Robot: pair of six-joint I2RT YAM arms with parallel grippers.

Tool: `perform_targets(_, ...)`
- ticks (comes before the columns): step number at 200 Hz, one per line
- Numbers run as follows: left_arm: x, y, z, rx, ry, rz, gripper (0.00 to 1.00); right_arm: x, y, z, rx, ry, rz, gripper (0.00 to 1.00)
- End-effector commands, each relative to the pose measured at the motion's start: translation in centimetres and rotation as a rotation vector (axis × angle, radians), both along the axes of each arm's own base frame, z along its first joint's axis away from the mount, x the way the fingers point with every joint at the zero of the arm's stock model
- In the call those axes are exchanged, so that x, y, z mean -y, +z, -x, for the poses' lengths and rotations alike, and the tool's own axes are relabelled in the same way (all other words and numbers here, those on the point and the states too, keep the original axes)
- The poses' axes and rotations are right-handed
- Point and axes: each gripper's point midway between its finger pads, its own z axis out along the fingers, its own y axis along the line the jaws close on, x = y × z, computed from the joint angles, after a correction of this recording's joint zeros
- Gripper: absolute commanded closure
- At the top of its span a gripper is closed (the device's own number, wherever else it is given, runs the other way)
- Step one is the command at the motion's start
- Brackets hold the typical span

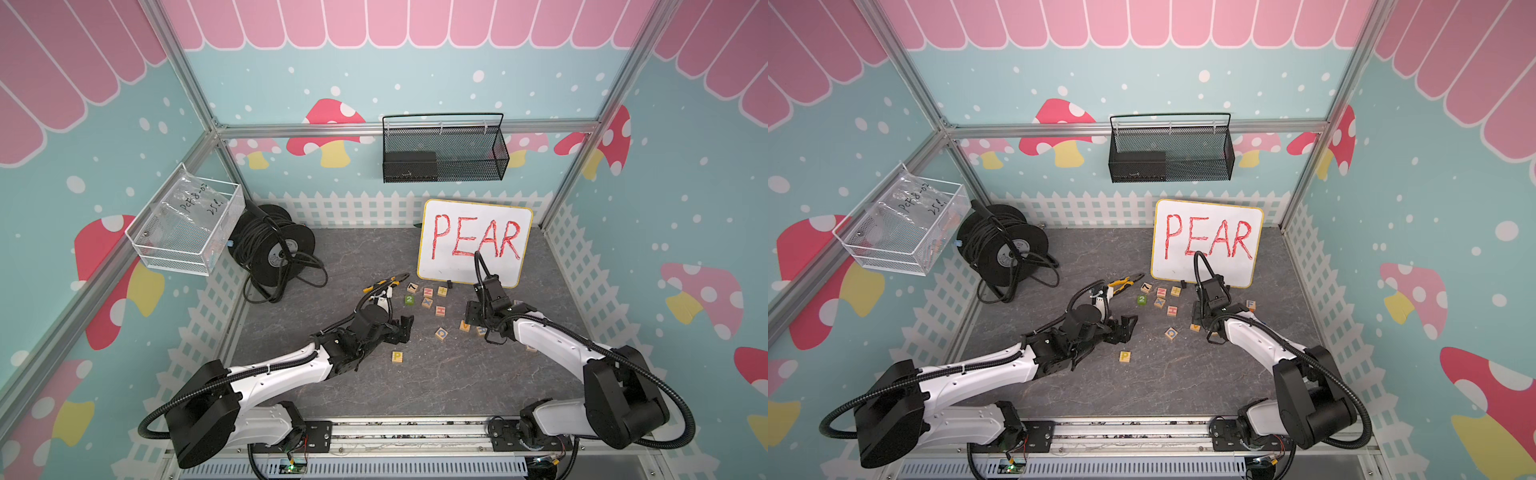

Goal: Spell the uppercase word “pear” with letter blocks
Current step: Pick up the letter block from the center of the board.

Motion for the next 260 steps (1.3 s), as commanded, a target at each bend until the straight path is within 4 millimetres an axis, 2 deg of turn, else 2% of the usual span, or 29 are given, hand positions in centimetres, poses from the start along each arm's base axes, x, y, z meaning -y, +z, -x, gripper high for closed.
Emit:
perform_targets(1, -0.7, 0.5, -0.2, 0.028, 0.009, 0.004, 0.07, -0.6, 0.3, -1.2, 0.008, 0.019, -0.01, 0.34)
perform_targets(66, -1.2, 0.2, -0.4, 0.022, 0.029, 0.002, 0.07, -0.8, -1.6, -2.1, -0.033, 0.026, -0.003, 0.4)
perform_targets(182, -1.7, 0.0, -0.9, 0.013, 0.057, -0.012, 0.07, -0.2, -4.4, -2.1, -0.099, -0.008, 0.003, 0.55)
perform_targets(240, -2.0, 0.0, -1.2, 0.006, 0.074, -0.014, 0.07, 0.2, -4.7, -2.0, -0.101, -0.019, 0.025, 0.66)
perform_targets(260, -2.0, 0.2, -1.1, 0.007, 0.075, -0.007, 0.07, 0.3, -4.1, -2.3, -0.084, -0.01, 0.032, 0.71)
